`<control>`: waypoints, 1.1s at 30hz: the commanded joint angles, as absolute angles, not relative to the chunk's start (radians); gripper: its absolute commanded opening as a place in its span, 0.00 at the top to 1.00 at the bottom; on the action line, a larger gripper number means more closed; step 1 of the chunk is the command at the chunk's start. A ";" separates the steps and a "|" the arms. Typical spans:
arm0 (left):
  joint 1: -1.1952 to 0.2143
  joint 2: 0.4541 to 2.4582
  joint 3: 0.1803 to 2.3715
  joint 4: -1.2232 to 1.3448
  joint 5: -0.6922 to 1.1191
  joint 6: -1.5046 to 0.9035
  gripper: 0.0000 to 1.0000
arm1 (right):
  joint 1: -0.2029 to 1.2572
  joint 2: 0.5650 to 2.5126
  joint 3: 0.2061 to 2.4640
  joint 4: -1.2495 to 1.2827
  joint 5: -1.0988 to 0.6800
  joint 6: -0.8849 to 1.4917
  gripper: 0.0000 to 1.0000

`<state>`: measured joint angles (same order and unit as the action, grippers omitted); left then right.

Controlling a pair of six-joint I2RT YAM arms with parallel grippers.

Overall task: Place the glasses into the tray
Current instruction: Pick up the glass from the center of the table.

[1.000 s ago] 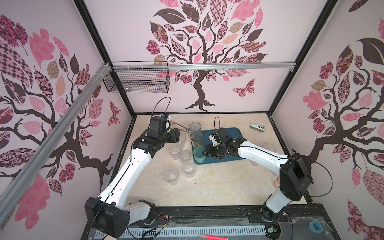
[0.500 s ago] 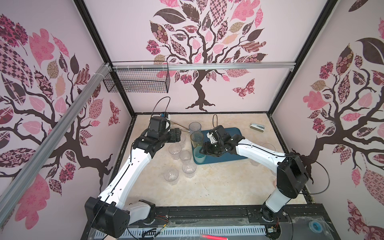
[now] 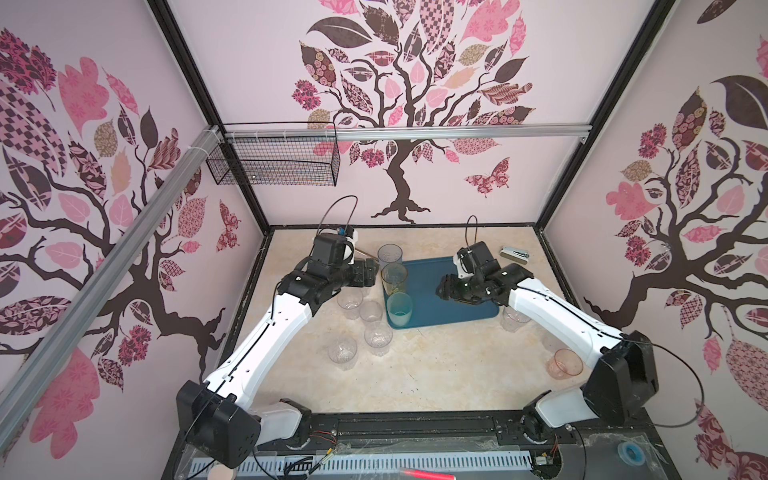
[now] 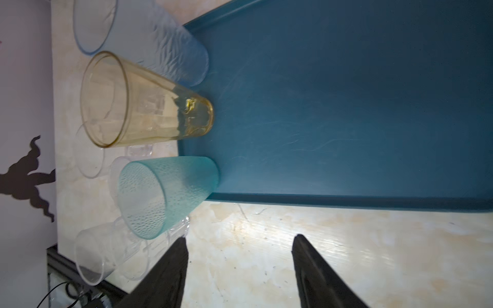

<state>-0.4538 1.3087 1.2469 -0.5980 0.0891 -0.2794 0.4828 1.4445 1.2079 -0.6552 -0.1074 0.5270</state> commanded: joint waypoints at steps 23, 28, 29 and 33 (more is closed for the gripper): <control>-0.456 1.322 1.183 -0.724 -0.113 -0.262 0.12 | 0.510 1.417 1.148 -0.772 0.073 0.559 0.36; -0.321 1.218 1.086 -0.715 -0.094 -0.325 0.12 | 0.729 1.472 1.219 -0.795 0.069 0.614 0.36; -0.296 1.203 1.071 -0.715 -0.083 -0.335 0.12 | 0.777 1.496 1.242 -0.800 0.069 0.623 0.36; -0.268 1.173 1.035 -0.711 -0.071 -0.315 0.12 | 0.920 1.598 1.328 -0.801 0.083 0.622 0.39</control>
